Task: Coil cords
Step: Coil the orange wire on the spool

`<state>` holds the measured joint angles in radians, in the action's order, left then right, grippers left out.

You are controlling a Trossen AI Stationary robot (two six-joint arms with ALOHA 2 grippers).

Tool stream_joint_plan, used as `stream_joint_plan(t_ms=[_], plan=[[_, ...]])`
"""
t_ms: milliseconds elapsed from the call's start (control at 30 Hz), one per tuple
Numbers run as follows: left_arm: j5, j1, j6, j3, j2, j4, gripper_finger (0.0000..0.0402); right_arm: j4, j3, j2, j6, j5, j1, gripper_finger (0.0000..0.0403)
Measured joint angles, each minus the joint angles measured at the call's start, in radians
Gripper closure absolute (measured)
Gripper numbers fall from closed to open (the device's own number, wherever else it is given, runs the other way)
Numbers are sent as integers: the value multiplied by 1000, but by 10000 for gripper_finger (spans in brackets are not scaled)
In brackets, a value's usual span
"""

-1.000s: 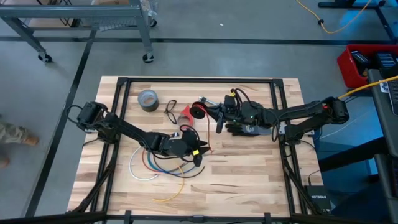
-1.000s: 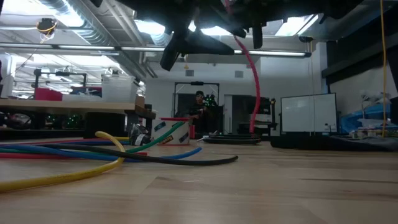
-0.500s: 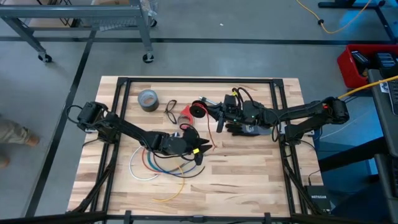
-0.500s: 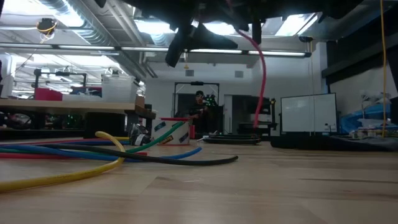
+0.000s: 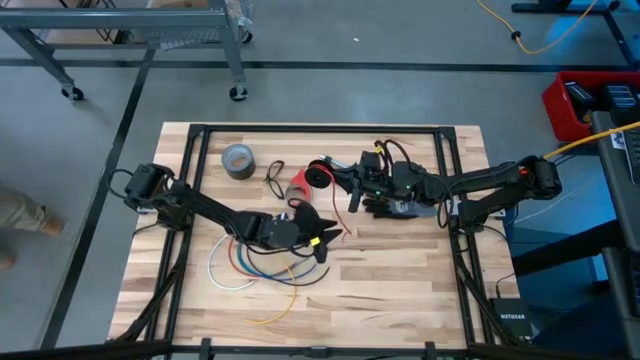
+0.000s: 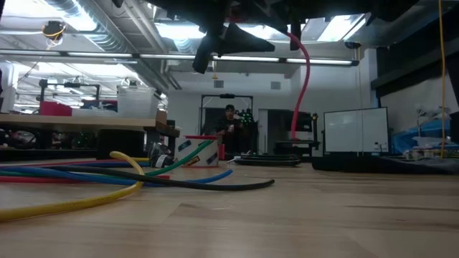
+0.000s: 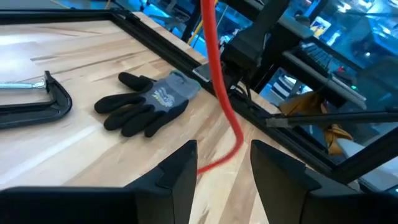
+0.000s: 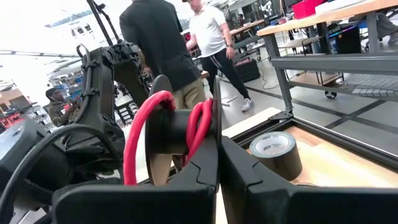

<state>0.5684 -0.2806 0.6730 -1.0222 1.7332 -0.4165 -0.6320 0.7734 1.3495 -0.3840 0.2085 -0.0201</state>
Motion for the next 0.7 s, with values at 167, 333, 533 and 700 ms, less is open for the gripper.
stream_joint_plan(t_ms=[167,333,533,700], plan=[[-1,-7,-14,0,49,-92,259,-7,0,0,0,0,0,398],[0,-7,-80,0,96,-235,259,-7,0,1,0,0,0,398],[3,3,-92,0,98,-232,259,-13,0,1,0,0,0,397],[23,2,-125,0,97,-236,259,-21,0,1,0,0,0,397]])
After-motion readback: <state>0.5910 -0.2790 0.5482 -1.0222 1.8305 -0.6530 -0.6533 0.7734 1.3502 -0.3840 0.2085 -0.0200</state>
